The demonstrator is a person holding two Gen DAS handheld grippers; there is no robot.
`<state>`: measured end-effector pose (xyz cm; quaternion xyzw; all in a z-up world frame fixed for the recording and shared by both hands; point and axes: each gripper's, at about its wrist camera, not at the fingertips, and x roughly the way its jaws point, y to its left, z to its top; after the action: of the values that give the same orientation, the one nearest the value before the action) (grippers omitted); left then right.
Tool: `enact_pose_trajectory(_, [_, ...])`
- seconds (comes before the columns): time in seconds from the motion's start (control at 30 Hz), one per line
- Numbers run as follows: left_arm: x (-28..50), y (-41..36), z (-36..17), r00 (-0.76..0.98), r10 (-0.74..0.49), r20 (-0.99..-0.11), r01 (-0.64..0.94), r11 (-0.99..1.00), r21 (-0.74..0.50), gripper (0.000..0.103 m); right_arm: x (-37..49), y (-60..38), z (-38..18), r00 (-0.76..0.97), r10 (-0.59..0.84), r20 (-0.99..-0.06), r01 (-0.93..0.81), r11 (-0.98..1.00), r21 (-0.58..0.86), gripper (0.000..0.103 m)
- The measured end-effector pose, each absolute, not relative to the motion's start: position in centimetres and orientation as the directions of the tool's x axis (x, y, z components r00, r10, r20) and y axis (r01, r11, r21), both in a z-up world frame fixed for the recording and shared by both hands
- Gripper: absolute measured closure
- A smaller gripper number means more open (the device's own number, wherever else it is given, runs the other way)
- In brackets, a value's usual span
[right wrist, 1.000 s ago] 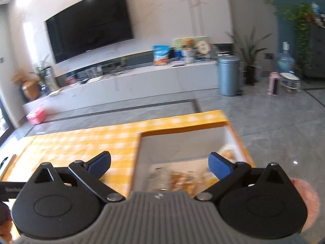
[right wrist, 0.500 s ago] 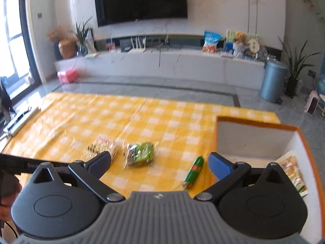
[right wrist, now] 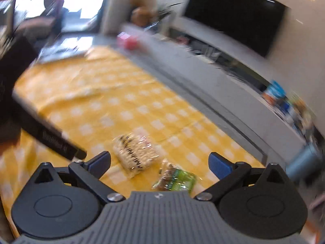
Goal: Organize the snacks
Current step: 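Move both grippers back over the remaining snacks on the tablecloth, then grasp the clear MILANI peanut bag with the right gripper and lift it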
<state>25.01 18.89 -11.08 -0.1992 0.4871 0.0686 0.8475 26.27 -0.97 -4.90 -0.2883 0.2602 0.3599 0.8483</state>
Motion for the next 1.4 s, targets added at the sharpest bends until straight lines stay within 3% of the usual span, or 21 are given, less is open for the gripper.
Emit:
enact_pose_trajectory(0.2, [24.7, 21.6, -11.5, 0.507, 0.001, -0.862, -0.396, 0.888, -0.233, 0.013, 30.0, 3.6, -7.7, 0.402, 0.499, -0.768, -0.904, 0.35, -0.246, 0.003])
enact_pose_trajectory(0.37, [24.8, 22.5, -12.0, 0.504, -0.037, -0.863, -0.388, 0.883, -0.264, 0.014, 33.8, 6.2, -9.8, 0.327, 0.496, -0.804, -0.939, 0.268, -0.216, 0.003])
enact_pose_trajectory(0.6, [24.7, 23.8, -12.3, 0.506, -0.072, -0.86, -0.401, 0.863, -0.308, 0.016, 37.3, 9.1, -12.9, 0.189, 0.346, -0.919, -0.97, 0.214, -0.118, 0.004])
enact_pose_trajectory(0.83, [24.7, 24.1, -12.3, 0.51, -0.08, -0.856, -0.4, 0.859, -0.318, 0.016, 38.4, 10.1, -14.2, 0.136, 0.302, -0.944, -0.965, 0.257, -0.057, 0.011])
enact_pose_trajectory(0.97, [24.8, 23.9, -12.3, 0.506, -0.074, -0.859, -0.398, 0.864, -0.309, 0.016, 38.5, 10.2, -13.8, 0.127, 0.298, -0.946, -0.961, 0.274, -0.043, 0.023])
enact_pose_trajectory(1.17, [24.8, 24.2, -12.3, 0.506, -0.082, -0.859, -0.399, 0.86, -0.317, 0.017, 37.8, 10.0, -13.3, 0.168, 0.271, -0.948, -0.946, 0.314, -0.078, 0.025])
enact_pose_trajectory(1.4, [24.7, 23.8, -12.1, 0.485, -0.045, -0.873, -0.417, 0.866, -0.277, 0.018, 34.9, 7.8, -9.1, 0.316, 0.379, -0.87, -0.875, 0.471, -0.113, 0.024])
